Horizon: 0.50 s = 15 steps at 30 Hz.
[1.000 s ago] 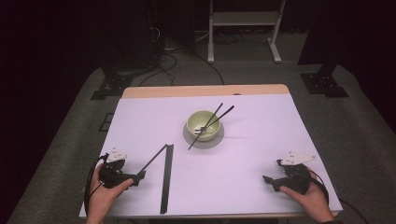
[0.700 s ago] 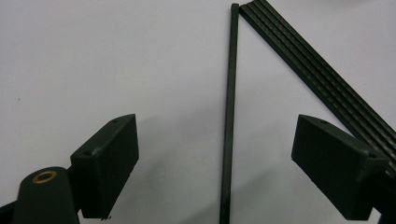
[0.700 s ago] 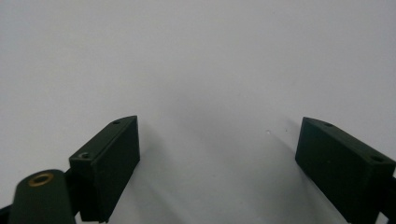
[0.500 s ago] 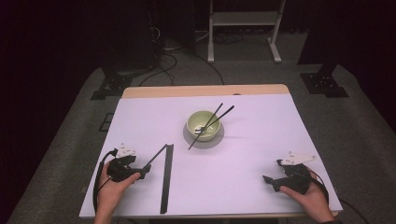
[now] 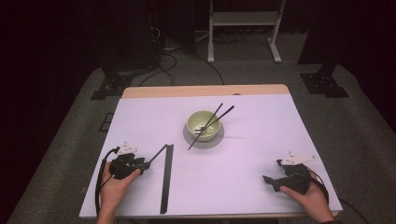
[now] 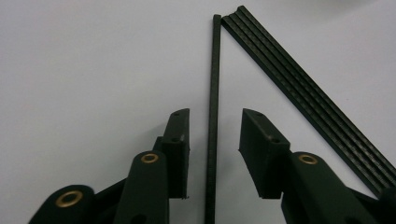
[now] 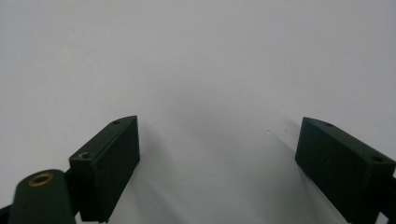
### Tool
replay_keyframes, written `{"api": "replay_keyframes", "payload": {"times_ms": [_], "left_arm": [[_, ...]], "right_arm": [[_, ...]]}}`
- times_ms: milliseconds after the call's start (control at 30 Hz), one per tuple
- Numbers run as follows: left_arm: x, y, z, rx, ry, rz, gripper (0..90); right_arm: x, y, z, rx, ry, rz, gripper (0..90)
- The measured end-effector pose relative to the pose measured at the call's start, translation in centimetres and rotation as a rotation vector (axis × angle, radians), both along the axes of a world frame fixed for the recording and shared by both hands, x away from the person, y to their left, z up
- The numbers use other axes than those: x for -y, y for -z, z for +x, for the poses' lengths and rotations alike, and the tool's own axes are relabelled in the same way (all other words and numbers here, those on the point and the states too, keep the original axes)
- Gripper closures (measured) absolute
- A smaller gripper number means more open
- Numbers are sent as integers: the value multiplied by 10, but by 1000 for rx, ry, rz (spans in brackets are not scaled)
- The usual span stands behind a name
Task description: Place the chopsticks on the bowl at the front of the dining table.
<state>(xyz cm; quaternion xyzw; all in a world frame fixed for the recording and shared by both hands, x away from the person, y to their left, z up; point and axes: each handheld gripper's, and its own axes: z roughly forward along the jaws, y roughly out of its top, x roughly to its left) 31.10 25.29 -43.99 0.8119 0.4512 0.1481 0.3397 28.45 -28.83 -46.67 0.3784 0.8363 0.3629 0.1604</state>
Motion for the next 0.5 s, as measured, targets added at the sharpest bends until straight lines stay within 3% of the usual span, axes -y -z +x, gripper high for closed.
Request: {"api": "replay_keyframes", "payload": {"times_ms": [233,500], "left_arm": [[0,1,2,-7,-10,1,750],[0,4,3,-22,-5,13,787]], "right_arm": [[0,0,0,1,0,0,122],[0,0,0,1,0,0,121]]}}
